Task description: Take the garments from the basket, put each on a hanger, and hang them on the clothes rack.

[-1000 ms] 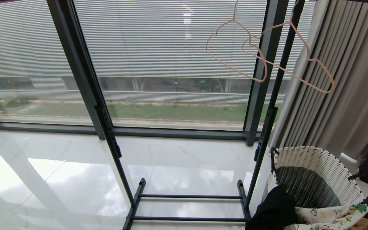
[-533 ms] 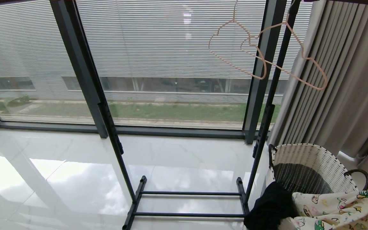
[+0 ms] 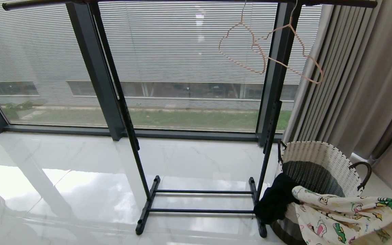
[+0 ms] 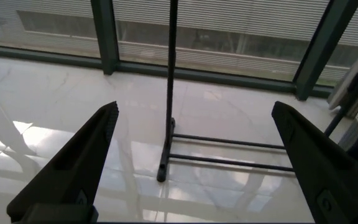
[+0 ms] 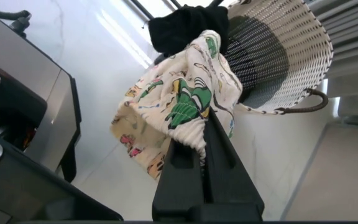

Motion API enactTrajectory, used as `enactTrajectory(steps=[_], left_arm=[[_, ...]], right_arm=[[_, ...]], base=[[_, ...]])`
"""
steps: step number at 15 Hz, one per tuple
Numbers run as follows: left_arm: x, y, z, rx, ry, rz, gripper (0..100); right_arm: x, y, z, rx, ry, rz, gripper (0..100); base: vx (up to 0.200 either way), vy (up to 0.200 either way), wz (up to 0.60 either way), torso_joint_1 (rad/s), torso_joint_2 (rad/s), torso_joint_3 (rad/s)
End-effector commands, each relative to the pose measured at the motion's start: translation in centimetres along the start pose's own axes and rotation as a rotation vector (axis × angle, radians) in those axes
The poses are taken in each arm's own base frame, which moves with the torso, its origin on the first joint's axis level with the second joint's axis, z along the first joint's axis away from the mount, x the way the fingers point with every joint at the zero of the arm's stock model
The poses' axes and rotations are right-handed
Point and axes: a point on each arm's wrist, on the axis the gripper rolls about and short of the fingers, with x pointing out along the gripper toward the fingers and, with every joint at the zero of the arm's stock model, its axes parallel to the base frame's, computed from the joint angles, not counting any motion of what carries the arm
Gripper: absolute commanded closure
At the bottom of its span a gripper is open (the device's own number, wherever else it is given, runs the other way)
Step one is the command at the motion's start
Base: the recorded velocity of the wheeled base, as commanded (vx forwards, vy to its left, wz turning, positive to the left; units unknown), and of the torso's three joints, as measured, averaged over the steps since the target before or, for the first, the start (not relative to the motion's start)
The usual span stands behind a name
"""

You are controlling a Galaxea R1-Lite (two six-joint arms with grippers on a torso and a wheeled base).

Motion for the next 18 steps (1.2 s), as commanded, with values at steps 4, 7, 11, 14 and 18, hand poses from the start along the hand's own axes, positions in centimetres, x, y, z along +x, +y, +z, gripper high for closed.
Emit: enactTrajectory(steps=[4, 7, 11, 14, 18], left_arm=[[0.0, 0.0, -0.1, 0.017, 0.002, -0.014, 0], [0.1, -0.1, 0.3, 0.020, 0.020, -0.049, 0], [5.7, -1.1, 13.6, -0.136, 0.117, -0.225, 0], [7.1, -2.5, 12.8, 0.016, 0.203, -0.485, 0], [9.8, -5.0, 11.2, 0.063, 0.397, -0.646, 0]], right_arm=[[-0.1, 0.2, 0.6, -0.048, -0.021, 0.017, 100], [-0.7, -0.1, 1.4, -0.069, -0.058, 0.000, 100], [-1.0, 0.0, 2.4, -0.114, -0.097, 0.030, 100], [-1.1, 0.5, 2.7, -0.172, -0.118, 0.059, 100], [-1.2, 1.3, 3.0, -0.259, -0.157, 0.112, 100]], base=[[0.000, 0.000, 0.00, 0.000, 0.00, 0.000], [0.000, 0.000, 0.00, 0.000, 0.00, 0.000], [0.000, 0.000, 0.00, 0.000, 0.00, 0.000], [0.000, 0.000, 0.00, 0.000, 0.00, 0.000], [0.000, 0.000, 0.00, 0.000, 0.00, 0.000]])
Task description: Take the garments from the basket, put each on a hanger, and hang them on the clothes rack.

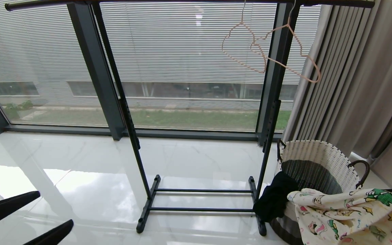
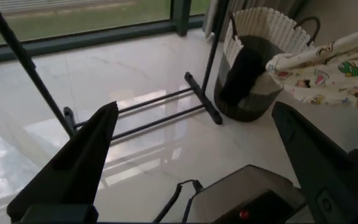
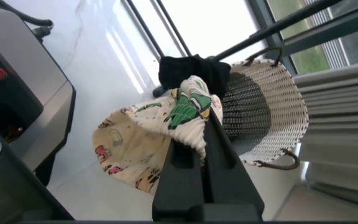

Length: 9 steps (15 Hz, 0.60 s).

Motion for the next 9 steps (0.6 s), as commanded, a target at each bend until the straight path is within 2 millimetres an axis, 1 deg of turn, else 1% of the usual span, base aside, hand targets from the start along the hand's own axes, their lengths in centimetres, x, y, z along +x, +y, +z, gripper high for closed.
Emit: enactTrajectory(steps=[1, 2, 3, 4, 5, 6, 7, 8, 9], left_arm=[[3.8, -0.4, -0.3, 0.007, 0.182, -0.101, 0], [4.5, -1.0, -0.4, 0.023, 0.215, -0.153, 0], [5.2, -1.7, 0.1, 0.043, 0.224, -0.210, 0], [6.2, -2.4, 0.5, 0.057, 0.235, -0.254, 0], [7.6, -2.9, 1.1, 0.052, 0.235, -0.273, 0], [8.5, -3.3, 1.6, 0.043, 0.228, -0.283, 0], [11.9, -4.5, 3.3, 0.004, 0.191, -0.294, 0], [14.0, -5.7, 4.1, -0.015, 0.158, -0.294, 0], [15.7, -7.3, 4.2, -0.019, 0.152, -0.304, 0]], right_arm=[[0.4, 0.2, 0.3, -0.018, -0.010, 0.029, 100], [0.7, 0.2, 0.6, -0.028, -0.023, 0.043, 100], [1.1, 0.3, 1.1, -0.042, -0.046, 0.056, 100], [1.6, 0.3, 1.5, -0.053, -0.063, 0.069, 100], [2.0, 0.2, 1.9, -0.057, -0.074, 0.068, 100], [2.1, 0.2, 2.0, -0.057, -0.079, 0.066, 100], [2.4, 0.1, 2.2, -0.058, -0.088, 0.062, 100], [2.4, 0.0, 2.2, -0.055, -0.096, 0.055, 100], [2.3, 0.0, 2.3, -0.055, -0.100, 0.053, 100]], base=[[0.000, 0.000, 0.00, 0.000, 0.00, 0.000], [0.000, 0.000, 0.00, 0.000, 0.00, 0.000], [0.000, 0.000, 0.00, 0.000, 0.00, 0.000], [0.000, 0.000, 0.00, 0.000, 0.00, 0.000], [0.000, 0.000, 0.00, 0.000, 0.00, 0.000], [0.000, 0.000, 0.00, 0.000, 0.00, 0.000], [0.000, 0.000, 0.00, 0.000, 0.00, 0.000], [0.000, 0.000, 0.00, 0.000, 0.00, 0.000], [0.000, 0.000, 0.00, 0.000, 0.00, 0.000]])
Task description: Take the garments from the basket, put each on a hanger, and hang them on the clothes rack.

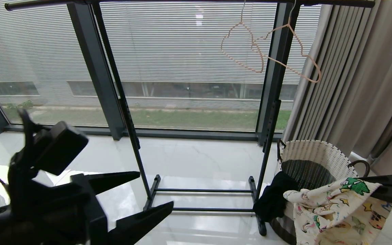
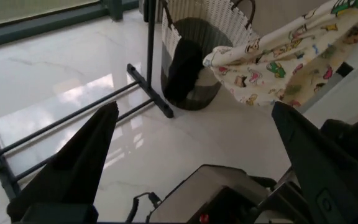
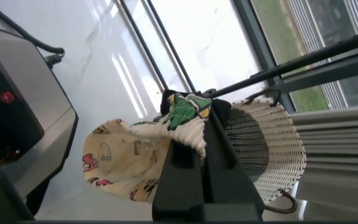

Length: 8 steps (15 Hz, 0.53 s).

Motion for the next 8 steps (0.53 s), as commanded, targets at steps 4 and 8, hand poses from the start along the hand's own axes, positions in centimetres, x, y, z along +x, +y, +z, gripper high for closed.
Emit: enactTrajectory(steps=[4, 8], left_arm=[[12.1, -6.7, -1.2, -0.179, 0.129, -0.142, 0], [14.6, -9.8, -3.3, -0.219, 0.184, -0.153, 0]], right_arm=[[0.3, -0.2, 0.3, 0.001, -0.017, -0.007, 100], [0.3, -0.3, 0.5, 0.007, -0.040, -0.022, 100]], base=[[0.000, 0.000, 0.00, 0.000, 0.00, 0.000], [0.000, 0.000, 0.00, 0.000, 0.00, 0.000]])
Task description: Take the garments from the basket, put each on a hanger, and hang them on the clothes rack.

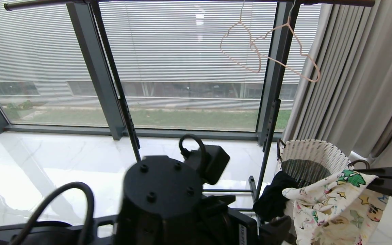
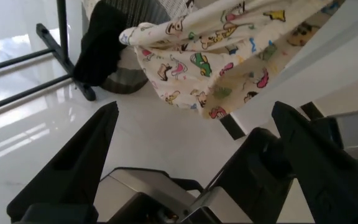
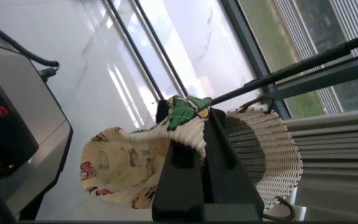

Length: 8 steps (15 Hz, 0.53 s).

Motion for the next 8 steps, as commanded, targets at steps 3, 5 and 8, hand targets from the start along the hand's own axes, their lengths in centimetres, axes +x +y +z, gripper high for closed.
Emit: enactTrajectory(steps=[3, 5, 8], left_arm=[[5.8, -1.2, -3.8, 0.042, 0.123, 0.001, 0], [8.5, -1.1, -4.4, 0.045, 0.137, 0.020, 0], [12.1, -1.2, -5.2, 0.053, 0.147, 0.027, 0]], right_arm=[[0.1, 0.0, 0.0, 0.004, -0.007, 0.013, 100], [0.1, 0.1, 0.0, 0.003, -0.011, 0.017, 100], [0.1, 0.3, 0.2, -0.007, -0.022, 0.038, 100]], base=[[0.000, 0.000, 0.00, 0.000, 0.00, 0.000], [0.000, 0.000, 0.00, 0.000, 0.00, 0.000], [0.000, 0.000, 0.00, 0.000, 0.00, 0.000]])
